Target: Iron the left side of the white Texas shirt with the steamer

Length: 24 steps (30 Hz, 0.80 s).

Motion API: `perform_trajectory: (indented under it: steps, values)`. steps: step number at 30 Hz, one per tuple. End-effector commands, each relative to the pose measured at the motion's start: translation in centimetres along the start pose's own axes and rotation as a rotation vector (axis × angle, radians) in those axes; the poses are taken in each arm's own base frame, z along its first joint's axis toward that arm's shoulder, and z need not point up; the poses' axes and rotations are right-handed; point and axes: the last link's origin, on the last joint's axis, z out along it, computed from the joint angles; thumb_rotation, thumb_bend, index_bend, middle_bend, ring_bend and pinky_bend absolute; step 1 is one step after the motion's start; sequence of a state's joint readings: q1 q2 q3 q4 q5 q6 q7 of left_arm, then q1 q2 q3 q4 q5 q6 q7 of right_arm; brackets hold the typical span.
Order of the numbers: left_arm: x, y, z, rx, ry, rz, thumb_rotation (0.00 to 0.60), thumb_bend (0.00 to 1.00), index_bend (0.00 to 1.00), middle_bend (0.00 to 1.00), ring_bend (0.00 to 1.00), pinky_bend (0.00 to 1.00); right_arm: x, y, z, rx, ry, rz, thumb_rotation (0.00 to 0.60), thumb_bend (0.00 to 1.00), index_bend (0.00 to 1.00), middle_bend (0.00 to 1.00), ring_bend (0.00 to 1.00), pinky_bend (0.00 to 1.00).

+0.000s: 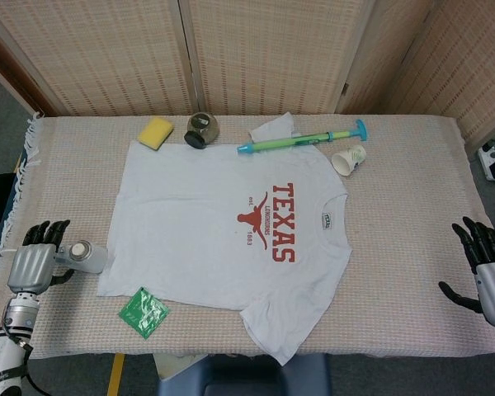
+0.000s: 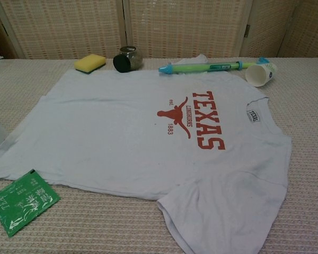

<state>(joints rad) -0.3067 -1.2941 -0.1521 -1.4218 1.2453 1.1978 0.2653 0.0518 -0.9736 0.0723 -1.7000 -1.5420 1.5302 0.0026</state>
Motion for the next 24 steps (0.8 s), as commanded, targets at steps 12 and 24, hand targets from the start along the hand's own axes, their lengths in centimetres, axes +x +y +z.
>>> perform_trajectory:
  steps: [12,24]
  values:
    - [-1.8,-3.9,2.7,0.065,-0.009,0.093,0.6,0.28,0.21,0.24,0.15,0.14,0.0,-0.5,-0.3,0.008,0.001,0.002,0.6,0.14,0.0,0.0,0.0,0.07]
    - [-3.3,-3.7,5.0,0.026,0.017,0.122,0.6,0.3,0.34,0.37,0.26,0.2,-0.2,-0.4,-0.6,-0.004,-0.002,0.001,0.6,0.14,0.0,0.0,0.0,0.07]
